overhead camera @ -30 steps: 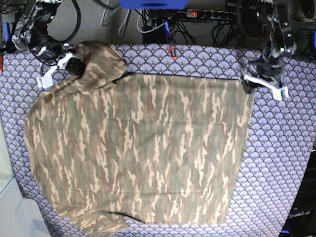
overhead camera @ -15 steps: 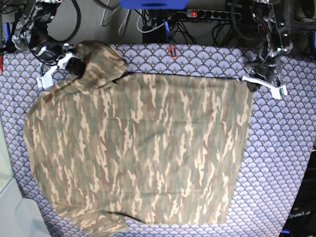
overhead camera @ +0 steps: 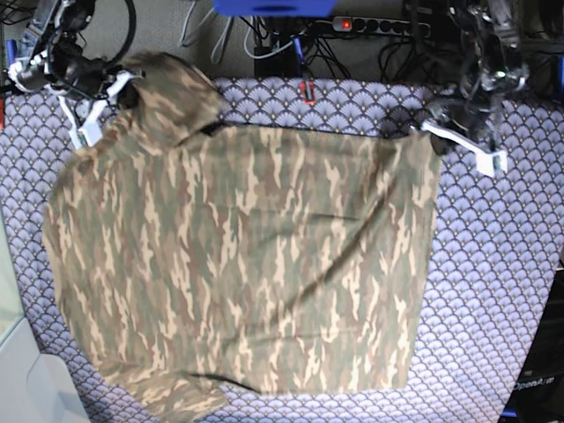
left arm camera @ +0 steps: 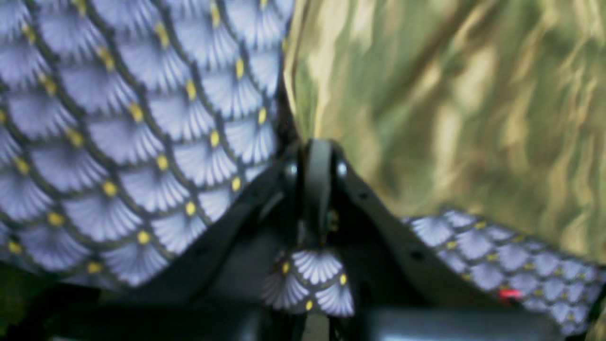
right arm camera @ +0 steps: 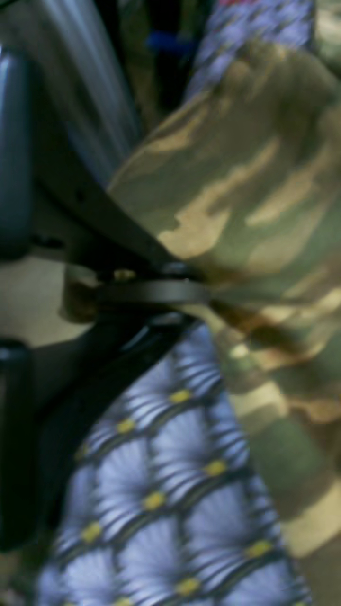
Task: Fold the T-shirt properly
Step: 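Lift the shoulders and drag them toward the hem, then lower the shoulder edge onto the shirt body with both grippers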
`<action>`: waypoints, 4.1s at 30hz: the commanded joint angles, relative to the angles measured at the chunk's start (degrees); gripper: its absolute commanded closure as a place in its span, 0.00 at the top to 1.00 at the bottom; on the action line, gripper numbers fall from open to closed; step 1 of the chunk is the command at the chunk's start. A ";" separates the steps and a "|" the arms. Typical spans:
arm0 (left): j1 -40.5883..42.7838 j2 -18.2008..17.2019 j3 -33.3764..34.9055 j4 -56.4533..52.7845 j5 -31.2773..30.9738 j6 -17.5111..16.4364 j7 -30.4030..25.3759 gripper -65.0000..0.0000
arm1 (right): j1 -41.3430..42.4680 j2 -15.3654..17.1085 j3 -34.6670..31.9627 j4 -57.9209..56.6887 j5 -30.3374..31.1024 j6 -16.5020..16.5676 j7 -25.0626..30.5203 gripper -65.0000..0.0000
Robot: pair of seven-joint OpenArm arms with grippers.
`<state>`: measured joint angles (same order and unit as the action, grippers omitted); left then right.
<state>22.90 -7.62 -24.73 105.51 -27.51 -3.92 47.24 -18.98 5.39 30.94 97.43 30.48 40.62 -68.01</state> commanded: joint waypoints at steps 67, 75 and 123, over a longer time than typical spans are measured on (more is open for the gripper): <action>-47.91 -7.02 13.96 -41.38 6.63 -0.16 -5.79 0.01 | 56.13 19.18 -21.05 -48.06 -9.69 -0.62 17.77 0.00; -48.61 -7.02 17.13 -43.84 6.98 0.01 -10.36 0.01 | 60.35 19.18 -21.05 -53.95 -12.59 -0.62 20.93 0.01; -32.61 -7.11 16.69 -29.60 1.18 -0.16 -9.49 0.71 | 45.22 27.18 -12.87 -54.22 -12.59 -0.62 26.47 0.56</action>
<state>-8.40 -14.39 -7.77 74.96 -26.02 -3.92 38.92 24.82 31.09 17.85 42.26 16.88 39.83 -42.78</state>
